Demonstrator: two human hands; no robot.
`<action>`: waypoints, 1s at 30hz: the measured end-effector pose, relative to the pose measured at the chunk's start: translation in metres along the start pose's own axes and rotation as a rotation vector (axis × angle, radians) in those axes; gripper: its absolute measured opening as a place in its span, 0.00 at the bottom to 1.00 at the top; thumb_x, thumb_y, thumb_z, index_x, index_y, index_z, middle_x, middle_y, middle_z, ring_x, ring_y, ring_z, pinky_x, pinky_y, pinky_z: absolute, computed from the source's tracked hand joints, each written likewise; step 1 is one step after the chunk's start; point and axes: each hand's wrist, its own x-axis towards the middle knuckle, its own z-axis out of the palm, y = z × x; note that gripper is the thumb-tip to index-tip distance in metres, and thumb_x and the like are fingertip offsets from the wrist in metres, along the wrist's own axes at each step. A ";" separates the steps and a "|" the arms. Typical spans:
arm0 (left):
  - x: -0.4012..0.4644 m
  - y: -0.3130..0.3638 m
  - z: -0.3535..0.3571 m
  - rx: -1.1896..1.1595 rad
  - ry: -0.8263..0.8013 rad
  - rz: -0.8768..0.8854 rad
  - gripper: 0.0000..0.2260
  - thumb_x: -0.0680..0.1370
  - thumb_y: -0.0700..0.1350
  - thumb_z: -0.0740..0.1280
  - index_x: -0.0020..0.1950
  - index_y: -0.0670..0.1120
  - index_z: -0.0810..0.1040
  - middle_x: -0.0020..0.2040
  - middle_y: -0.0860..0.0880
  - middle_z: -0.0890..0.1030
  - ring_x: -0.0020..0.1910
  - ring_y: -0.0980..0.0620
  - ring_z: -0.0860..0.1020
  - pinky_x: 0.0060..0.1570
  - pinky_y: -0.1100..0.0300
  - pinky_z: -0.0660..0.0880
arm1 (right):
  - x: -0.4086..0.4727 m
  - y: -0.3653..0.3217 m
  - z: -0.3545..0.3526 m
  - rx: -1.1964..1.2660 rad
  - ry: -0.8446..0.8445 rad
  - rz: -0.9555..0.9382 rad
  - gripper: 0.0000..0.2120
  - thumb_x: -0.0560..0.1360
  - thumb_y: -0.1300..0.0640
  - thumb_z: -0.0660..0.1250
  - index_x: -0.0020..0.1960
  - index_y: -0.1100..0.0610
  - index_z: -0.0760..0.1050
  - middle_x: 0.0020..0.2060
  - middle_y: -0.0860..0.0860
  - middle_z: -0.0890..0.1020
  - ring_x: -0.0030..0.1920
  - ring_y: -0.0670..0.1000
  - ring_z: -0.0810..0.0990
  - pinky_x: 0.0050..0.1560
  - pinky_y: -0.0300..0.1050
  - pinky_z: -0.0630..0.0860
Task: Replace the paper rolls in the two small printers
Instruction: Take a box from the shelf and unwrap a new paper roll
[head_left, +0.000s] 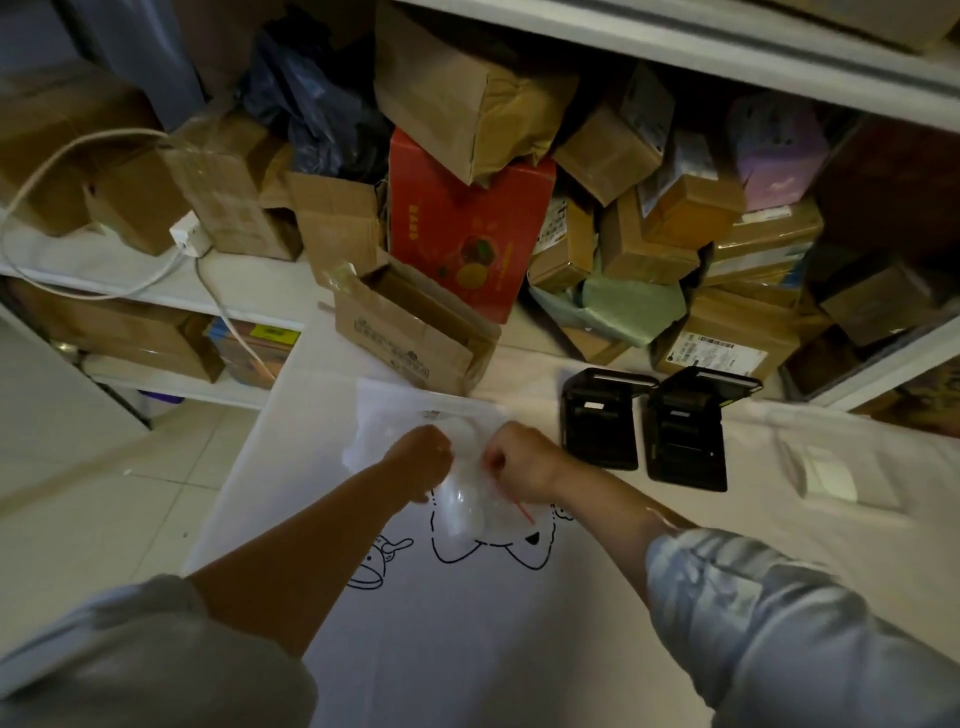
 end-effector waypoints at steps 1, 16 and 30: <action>0.002 -0.005 0.004 0.007 -0.004 -0.013 0.16 0.80 0.40 0.60 0.68 0.44 0.69 0.58 0.45 0.71 0.54 0.46 0.73 0.49 0.55 0.77 | 0.003 0.003 0.006 0.002 -0.052 0.023 0.10 0.75 0.65 0.61 0.36 0.56 0.73 0.39 0.53 0.78 0.47 0.56 0.79 0.44 0.45 0.74; 0.015 -0.010 0.030 -0.002 -0.041 -0.004 0.07 0.79 0.42 0.63 0.55 0.41 0.70 0.51 0.41 0.74 0.51 0.44 0.76 0.46 0.52 0.78 | 0.021 0.041 0.021 0.238 0.037 0.094 0.13 0.71 0.68 0.59 0.34 0.59 0.78 0.43 0.59 0.81 0.47 0.58 0.79 0.52 0.48 0.77; 0.001 0.012 0.030 -0.644 0.090 0.016 0.04 0.77 0.35 0.65 0.49 0.41 0.77 0.45 0.44 0.78 0.45 0.46 0.78 0.42 0.58 0.78 | 0.013 0.055 0.027 0.542 0.387 0.082 0.06 0.74 0.59 0.69 0.47 0.61 0.82 0.46 0.58 0.83 0.50 0.57 0.81 0.55 0.52 0.78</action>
